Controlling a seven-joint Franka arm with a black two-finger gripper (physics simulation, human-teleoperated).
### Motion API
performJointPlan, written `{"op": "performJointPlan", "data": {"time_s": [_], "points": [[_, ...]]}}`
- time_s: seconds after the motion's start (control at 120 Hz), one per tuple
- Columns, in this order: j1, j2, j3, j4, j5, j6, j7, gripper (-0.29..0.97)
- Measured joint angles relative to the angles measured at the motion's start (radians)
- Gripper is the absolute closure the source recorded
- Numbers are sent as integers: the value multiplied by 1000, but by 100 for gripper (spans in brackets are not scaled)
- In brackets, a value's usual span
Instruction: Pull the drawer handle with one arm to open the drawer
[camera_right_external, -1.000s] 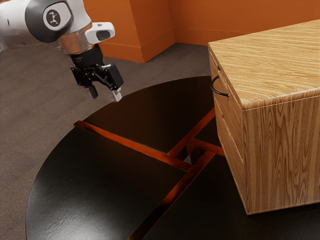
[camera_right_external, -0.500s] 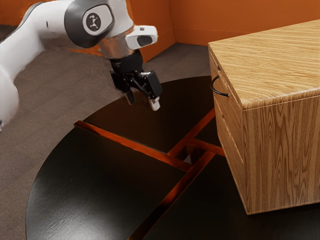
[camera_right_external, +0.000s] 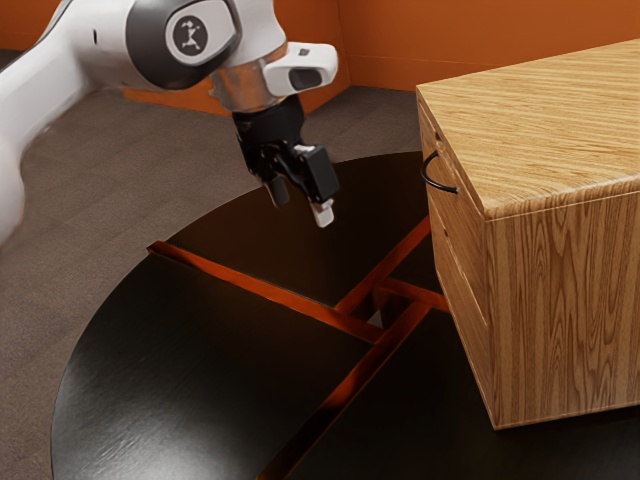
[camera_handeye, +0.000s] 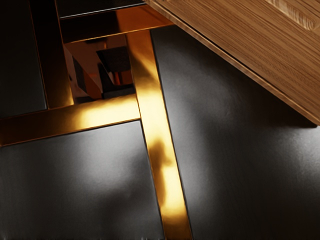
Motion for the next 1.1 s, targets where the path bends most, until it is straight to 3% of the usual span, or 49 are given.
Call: {"op": "performJointPlan", "data": {"time_s": [0.283,0.45,0.583,0.933,0.983,1.1], "points": [[3,-10,3,0,41,-5,3,0],[6,-119,18,-40,48,-11,-38,0],[31,-136,81,-51,24,-33,-111,0],[20,-123,94,-52,-39,-41,-352,0],[31,-123,107,-52,-73,-33,-381,0],[117,-131,135,-122,-252,56,-433,0]]}}
